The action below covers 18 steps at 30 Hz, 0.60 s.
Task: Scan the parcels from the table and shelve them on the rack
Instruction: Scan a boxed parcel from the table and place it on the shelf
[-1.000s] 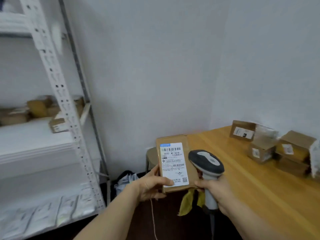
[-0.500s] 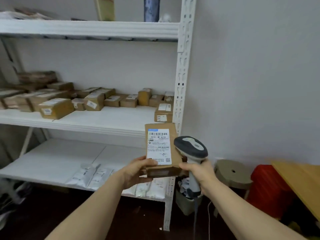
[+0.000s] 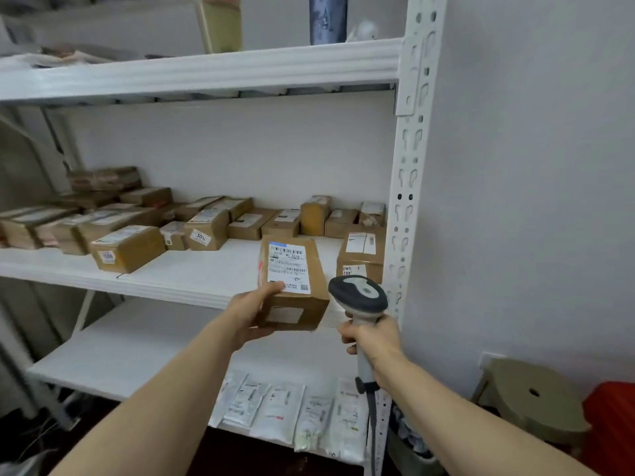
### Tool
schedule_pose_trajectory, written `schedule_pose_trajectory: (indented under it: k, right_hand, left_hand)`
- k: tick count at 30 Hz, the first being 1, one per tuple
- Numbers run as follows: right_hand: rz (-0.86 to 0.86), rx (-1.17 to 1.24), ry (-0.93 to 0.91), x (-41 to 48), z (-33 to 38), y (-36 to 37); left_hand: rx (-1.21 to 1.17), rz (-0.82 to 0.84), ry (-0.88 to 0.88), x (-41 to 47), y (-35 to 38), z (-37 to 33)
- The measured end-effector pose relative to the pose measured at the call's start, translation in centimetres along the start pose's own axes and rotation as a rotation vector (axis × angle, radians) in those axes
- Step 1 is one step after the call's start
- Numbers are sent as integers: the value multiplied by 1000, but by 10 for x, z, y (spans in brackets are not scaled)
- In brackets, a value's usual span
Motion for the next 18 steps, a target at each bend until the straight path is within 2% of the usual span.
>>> schedule_pose_trajectory:
  k: [5, 9, 14, 18]
  right_hand:
    - [-26, 15, 29, 41, 5, 13]
    - [-54, 0, 34, 71, 11, 22]
    - [-174, 22, 32, 106, 17, 24]
    - [-283, 18, 50, 130, 21, 29]
  left_hand:
    - [15, -29, -21, 46, 3, -15]
    - [6, 34, -47, 88, 12, -29]
    - [-1, 86, -47, 150, 26, -44]
    - [74, 118, 30, 195, 37, -50]
Point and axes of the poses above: each hand's wrist, its own x-axis towards the middle knuckle, its own y-axis out of the palm, z = x × y, the point moved 7 cm from there along x, towards the middle knuckle, and after that the axes turned 3 degrees about z, right-handed, at the moved point
